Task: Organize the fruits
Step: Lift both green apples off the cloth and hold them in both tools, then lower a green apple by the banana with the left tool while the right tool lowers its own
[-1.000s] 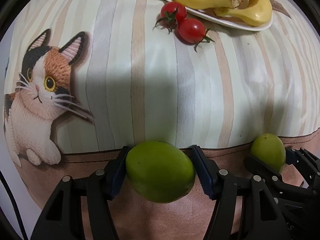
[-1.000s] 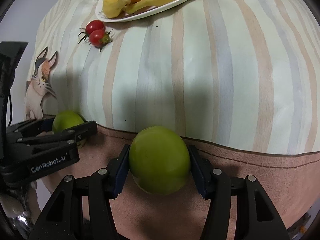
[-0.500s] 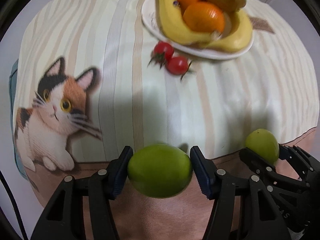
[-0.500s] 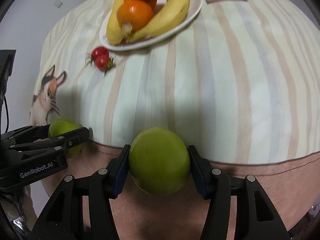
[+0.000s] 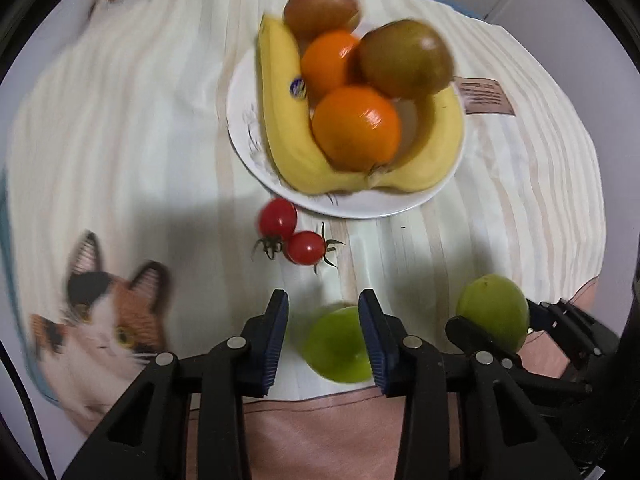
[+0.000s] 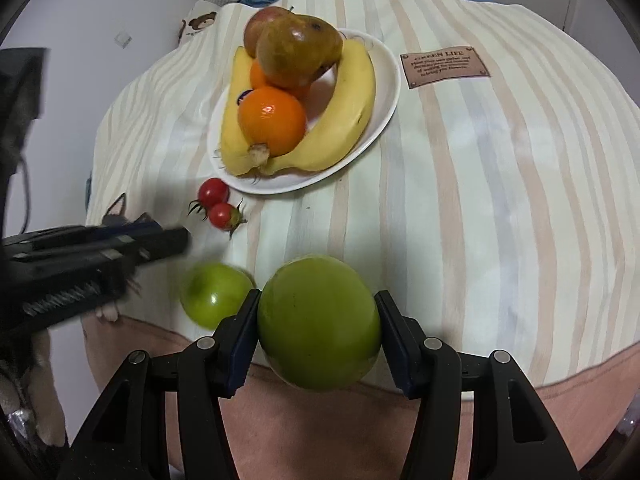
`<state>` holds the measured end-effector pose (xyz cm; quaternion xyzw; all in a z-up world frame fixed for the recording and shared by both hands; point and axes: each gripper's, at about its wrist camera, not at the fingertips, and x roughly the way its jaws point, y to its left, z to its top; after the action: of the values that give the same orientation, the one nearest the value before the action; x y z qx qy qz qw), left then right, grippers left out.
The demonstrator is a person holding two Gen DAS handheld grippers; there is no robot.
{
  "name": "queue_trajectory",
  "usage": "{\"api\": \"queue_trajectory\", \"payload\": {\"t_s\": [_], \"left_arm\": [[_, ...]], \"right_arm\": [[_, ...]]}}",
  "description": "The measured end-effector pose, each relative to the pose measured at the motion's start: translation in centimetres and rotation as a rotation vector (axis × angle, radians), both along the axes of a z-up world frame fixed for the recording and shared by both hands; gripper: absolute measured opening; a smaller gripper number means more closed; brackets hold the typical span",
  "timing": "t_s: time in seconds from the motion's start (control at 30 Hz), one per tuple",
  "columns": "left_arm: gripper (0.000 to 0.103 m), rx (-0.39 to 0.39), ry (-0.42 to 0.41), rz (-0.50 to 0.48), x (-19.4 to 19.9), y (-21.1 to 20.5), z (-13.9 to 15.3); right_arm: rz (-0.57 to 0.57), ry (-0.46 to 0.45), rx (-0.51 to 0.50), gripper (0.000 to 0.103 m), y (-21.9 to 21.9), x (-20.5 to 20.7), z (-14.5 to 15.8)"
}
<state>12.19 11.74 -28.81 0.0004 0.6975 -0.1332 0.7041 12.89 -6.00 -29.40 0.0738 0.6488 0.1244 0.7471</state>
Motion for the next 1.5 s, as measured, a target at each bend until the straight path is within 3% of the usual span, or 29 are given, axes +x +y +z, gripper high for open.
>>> {"api": "queue_trajectory", "payload": {"t_s": [0.23, 0.3, 0.4, 0.6, 0.63, 0.67, 0.97, 1.17, 1.4, 1.5], "left_arm": [[0.051, -0.139, 0.147, 0.111, 0.6, 2.9, -2.0], [0.059, -0.156, 0.175, 0.085, 0.2, 1.8, -2.2], [0.074, -0.101, 0.159, -0.002, -0.4, -0.4, -2.6], [0.074, 0.014, 0.156, -0.087, -1.3, -3.3, -4.7], [0.071, 0.031, 0.14, -0.093, -1.5, -3.5, -4.7], [0.06, 0.058, 0.112, -0.092, -1.6, -3.7, -4.6], [0.059, 0.08, 0.007, -0.067, -1.8, -3.4, -2.2], [0.059, 0.047, -0.074, -0.037, -2.6, -3.2, 3.1], [0.059, -0.051, -0.137, 0.027, -0.3, -1.9, 9.0], [0.059, -0.073, -0.162, 0.057, 1.8, 0.2, 9.0]], "right_arm": [[-0.034, 0.03, 0.022, 0.059, -1.2, 0.0, -1.1], [-0.045, 0.042, 0.032, 0.058, -1.5, -0.2, -1.3], [-0.042, 0.042, 0.029, 0.058, -1.6, -0.5, -1.1], [-0.032, 0.049, 0.011, 0.059, -1.9, -1.4, -1.2], [-0.034, 0.049, 0.01, 0.059, -2.1, -1.5, -1.2], [-0.037, 0.048, 0.009, 0.059, -2.3, -1.7, -1.2], [-0.047, 0.021, 0.005, 0.059, -3.1, -2.2, -0.2], [-0.047, -0.013, 0.016, 0.059, -3.8, -2.2, 1.4], [-0.057, -0.069, 0.059, 0.058, -3.7, -0.4, 4.1], [-0.061, -0.102, 0.077, 0.058, -3.5, 1.1, 5.4]]}}
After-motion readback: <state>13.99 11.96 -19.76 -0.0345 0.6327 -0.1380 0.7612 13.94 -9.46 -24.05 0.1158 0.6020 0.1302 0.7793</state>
